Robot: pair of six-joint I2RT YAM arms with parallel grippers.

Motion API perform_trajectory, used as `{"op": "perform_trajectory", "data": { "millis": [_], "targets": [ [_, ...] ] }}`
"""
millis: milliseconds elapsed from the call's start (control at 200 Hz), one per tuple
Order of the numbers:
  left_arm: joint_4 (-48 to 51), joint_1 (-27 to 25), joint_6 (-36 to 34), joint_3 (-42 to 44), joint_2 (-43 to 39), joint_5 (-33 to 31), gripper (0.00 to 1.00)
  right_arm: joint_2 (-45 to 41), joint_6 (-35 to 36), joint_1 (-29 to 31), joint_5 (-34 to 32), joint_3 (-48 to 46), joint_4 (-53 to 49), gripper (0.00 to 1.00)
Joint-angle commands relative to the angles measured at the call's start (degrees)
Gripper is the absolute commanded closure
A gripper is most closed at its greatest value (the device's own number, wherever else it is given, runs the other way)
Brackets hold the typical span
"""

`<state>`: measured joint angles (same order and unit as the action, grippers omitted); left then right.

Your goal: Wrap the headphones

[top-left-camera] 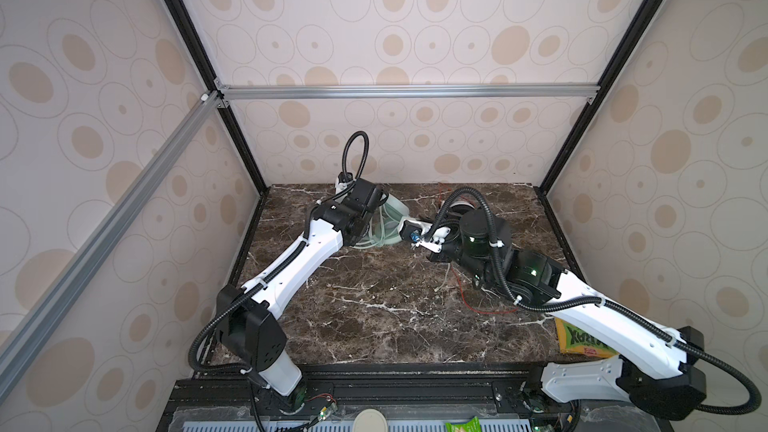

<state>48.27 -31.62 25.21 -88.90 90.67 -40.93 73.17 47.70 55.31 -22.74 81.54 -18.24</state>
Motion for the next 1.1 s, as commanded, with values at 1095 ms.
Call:
{"op": "perform_trajectory", "data": {
  "millis": [1095],
  "targets": [
    [-12.5, -3.2, -14.3, 9.0, -20.4, 39.0, 1.00, 16.4, -27.6, -28.4, 42.0, 7.0, 12.4, 1.00]
  ]
}}
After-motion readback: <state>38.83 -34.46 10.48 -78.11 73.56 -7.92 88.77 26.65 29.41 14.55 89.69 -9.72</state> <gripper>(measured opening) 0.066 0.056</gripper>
